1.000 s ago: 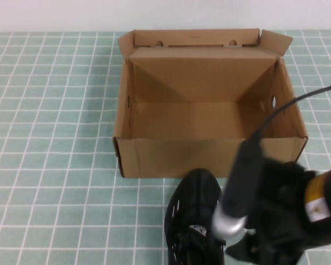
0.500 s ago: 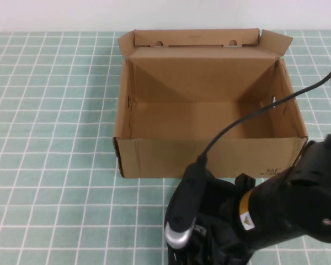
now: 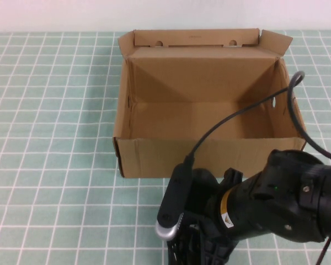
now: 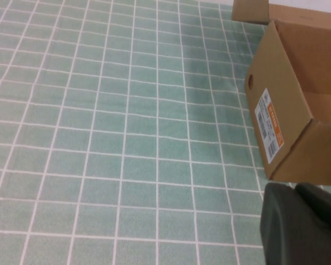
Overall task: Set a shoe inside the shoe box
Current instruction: Pick up the shoe from the table
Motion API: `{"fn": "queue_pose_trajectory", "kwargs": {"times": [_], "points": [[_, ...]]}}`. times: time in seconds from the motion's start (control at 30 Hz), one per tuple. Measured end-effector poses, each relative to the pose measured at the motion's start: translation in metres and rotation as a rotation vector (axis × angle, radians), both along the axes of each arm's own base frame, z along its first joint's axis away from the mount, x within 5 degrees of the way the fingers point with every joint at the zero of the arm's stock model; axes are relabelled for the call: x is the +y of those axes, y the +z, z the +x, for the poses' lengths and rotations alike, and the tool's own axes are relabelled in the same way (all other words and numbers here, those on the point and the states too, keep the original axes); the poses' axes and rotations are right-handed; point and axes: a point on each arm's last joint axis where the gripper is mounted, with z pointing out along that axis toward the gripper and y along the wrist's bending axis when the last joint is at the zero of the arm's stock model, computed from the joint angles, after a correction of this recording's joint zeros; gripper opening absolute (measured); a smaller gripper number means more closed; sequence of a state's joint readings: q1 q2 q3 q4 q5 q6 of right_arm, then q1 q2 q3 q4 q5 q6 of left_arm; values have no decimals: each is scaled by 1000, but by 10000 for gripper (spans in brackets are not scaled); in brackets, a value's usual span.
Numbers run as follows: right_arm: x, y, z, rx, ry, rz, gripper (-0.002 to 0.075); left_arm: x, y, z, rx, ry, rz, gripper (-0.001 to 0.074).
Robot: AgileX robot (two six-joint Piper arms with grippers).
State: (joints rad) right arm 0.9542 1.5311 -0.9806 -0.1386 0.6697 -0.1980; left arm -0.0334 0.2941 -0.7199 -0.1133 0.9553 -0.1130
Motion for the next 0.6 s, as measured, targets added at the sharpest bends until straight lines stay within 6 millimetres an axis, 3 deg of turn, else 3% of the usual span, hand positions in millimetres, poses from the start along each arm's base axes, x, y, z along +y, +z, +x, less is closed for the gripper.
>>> {"fn": "queue_pose_trajectory", "kwargs": {"times": [0.3, 0.6], "points": [[5, -1, 7, -77, -22, 34, 351, 0, 0, 0, 0, -1, -2, -4], [12, -16, 11, -54, -38, 18, 288, 0, 0, 0, 0, -1, -2, -4]]}}
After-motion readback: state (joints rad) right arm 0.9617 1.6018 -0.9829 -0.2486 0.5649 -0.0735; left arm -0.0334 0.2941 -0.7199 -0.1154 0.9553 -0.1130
